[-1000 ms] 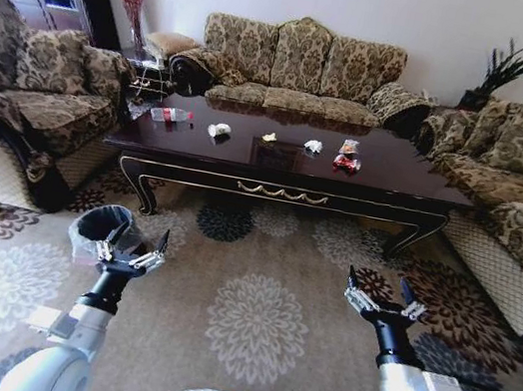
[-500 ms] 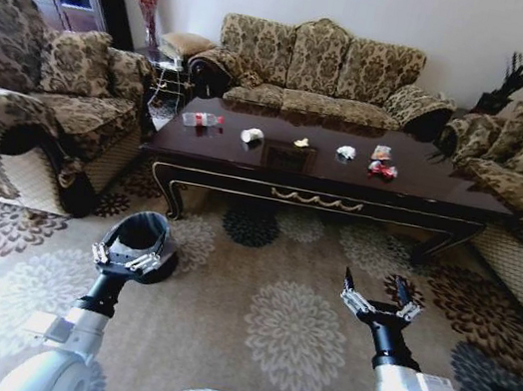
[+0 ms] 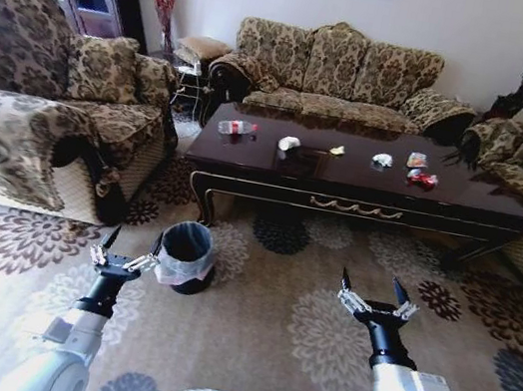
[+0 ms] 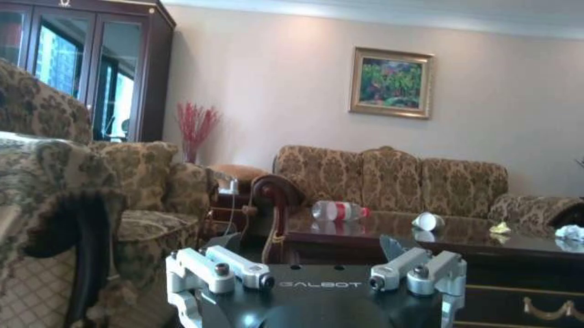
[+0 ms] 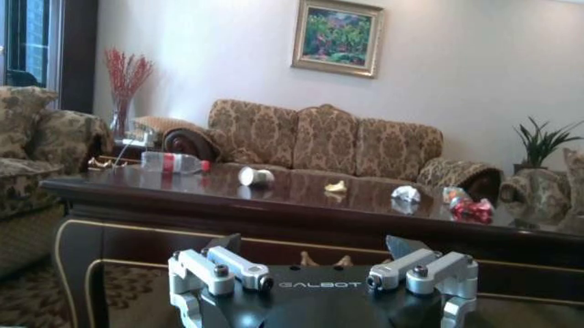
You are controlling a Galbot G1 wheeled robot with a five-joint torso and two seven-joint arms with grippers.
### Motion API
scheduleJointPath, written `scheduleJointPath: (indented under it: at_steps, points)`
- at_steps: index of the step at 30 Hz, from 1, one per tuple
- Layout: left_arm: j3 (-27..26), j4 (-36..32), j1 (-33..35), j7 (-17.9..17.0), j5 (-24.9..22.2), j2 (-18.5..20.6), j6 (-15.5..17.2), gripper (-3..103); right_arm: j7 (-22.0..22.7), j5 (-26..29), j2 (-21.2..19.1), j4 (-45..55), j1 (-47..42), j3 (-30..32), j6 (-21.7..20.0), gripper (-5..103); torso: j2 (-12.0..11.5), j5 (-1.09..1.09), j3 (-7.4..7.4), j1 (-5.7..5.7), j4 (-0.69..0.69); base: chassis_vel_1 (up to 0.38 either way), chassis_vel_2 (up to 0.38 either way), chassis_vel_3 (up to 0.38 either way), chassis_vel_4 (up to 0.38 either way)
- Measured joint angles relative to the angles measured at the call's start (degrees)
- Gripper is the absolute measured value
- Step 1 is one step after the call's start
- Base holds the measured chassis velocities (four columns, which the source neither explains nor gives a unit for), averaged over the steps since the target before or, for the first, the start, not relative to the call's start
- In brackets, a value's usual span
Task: Move to the front of the table and place the trash on the table into the trash bin.
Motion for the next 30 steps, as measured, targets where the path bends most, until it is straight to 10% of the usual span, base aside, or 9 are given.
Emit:
scheduleJointPath:
  at_steps: [30]
  points:
    - [0.27, 1.37, -0.40, -0.20, 0.25, 0.06, 0.82, 100, -0.06, 1.21, 0.23, -1.45, 0.95, 0.73, 1.08, 100, 0.00, 0.00, 0.00, 0.00, -0.01, -0.015, 0.106, 0.010, -0.103]
